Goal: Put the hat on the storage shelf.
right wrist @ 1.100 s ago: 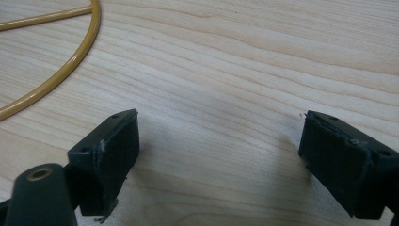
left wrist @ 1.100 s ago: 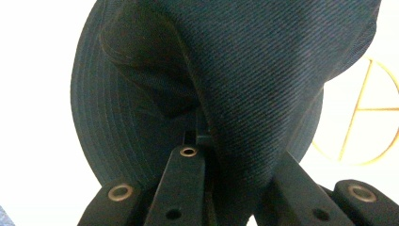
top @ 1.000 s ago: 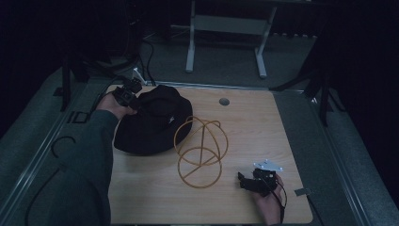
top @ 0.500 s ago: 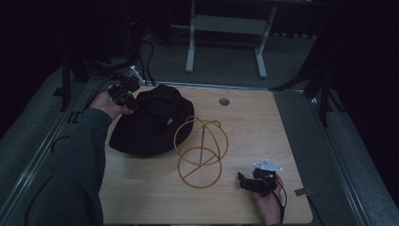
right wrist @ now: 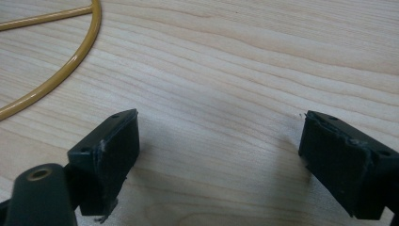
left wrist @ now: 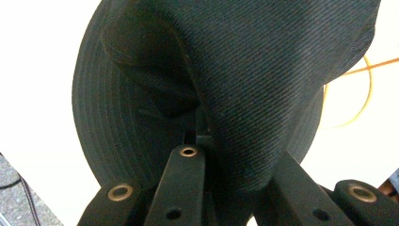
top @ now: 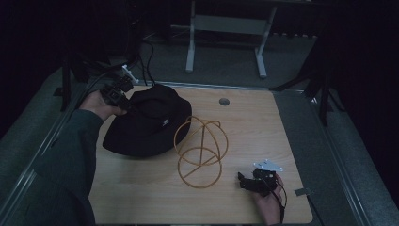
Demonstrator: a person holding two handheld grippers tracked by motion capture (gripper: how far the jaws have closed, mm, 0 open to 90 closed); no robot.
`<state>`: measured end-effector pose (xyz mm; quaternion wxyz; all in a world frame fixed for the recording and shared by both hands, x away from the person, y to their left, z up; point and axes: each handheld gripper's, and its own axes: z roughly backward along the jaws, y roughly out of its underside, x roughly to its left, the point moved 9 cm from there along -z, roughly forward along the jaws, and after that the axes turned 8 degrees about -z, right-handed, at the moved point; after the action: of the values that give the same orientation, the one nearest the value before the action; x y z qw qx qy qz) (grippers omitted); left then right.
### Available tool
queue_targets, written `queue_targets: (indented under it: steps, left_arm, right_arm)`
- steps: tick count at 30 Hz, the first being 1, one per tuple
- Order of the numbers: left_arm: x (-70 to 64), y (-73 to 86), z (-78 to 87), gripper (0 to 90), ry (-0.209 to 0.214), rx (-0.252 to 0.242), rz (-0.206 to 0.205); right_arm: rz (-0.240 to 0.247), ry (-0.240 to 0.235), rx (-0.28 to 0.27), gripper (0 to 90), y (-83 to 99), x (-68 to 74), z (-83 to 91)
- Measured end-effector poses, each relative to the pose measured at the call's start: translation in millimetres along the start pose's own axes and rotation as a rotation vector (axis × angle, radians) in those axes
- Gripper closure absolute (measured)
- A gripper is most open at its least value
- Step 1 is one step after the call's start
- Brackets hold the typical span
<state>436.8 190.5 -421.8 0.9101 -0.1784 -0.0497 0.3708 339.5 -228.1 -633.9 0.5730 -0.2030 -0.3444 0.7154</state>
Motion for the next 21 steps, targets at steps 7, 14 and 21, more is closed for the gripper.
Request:
queue_targets:
  steps: [7,14,21]
  left_arm:
    - [-2.0,2.9,15.3,86.5,-0.021,-0.006,-0.029]
    - [-1.0,6.4,26.4,86.5,-0.013,-0.035,-0.028]
    - [-1.3,8.9,41.3,86.5,0.000,-0.078,-0.036]
  right_arm:
    - [0.001,-0.001,0.000,12.6,0.0,0.1,0.0]
    - [0.000,-0.002,0.000,12.6,0.0,0.2,0.0]
    - [0.001,-0.001,0.001,12.6,0.1,0.2,0.1]
